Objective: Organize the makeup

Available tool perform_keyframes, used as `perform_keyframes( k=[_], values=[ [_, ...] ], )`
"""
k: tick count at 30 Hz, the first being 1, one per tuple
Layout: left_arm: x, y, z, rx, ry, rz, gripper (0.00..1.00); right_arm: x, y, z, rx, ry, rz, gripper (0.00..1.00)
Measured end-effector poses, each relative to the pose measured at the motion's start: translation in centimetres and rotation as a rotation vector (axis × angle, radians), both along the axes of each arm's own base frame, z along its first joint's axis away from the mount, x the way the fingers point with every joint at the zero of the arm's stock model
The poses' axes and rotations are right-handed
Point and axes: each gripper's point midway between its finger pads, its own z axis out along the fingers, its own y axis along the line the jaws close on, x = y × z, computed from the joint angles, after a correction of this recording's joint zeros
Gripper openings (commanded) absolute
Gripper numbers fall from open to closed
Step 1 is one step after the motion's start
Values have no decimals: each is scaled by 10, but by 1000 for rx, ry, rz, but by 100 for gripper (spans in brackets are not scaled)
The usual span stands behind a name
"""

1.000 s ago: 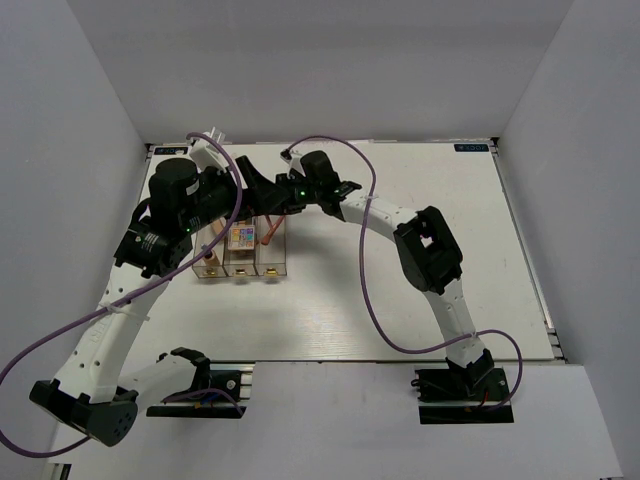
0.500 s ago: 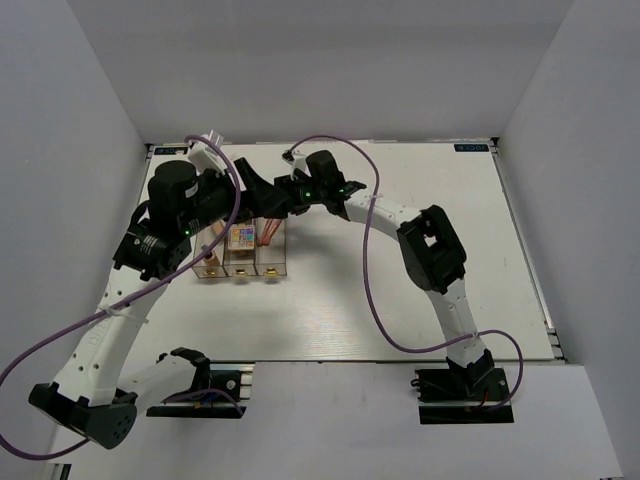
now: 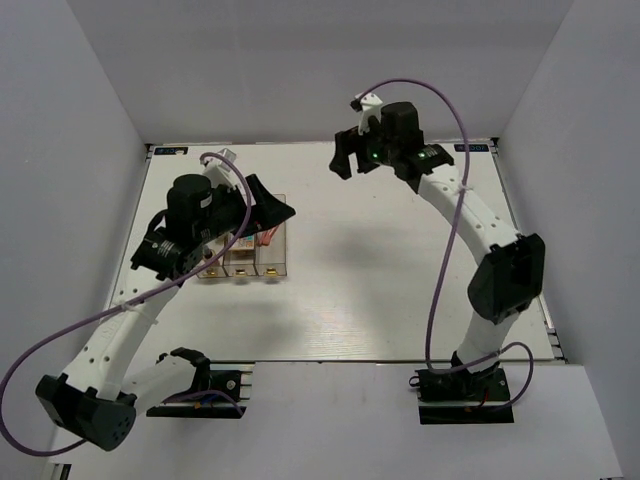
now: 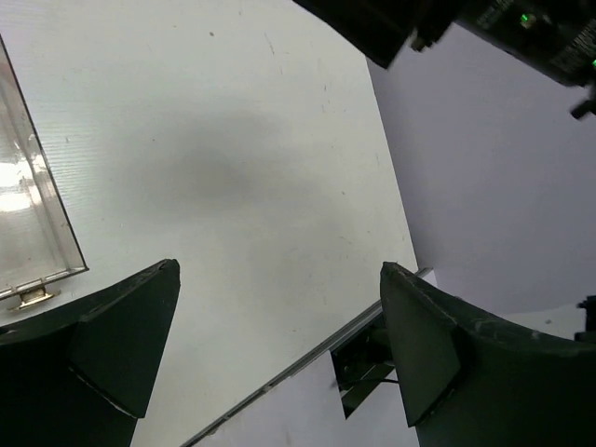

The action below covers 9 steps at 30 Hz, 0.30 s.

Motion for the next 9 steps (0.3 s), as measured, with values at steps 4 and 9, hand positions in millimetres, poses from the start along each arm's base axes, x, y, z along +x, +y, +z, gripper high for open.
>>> perform_keyframes(
  k=[4, 9],
  values=[
    [10, -12, -13, 3, 28, -34, 98, -20, -44, -10, -147, -35, -77, 89],
    [18, -27, -31, 10, 56, -77, 98, -69, -97, -52, -280, -25, -111, 89]
  ],
)
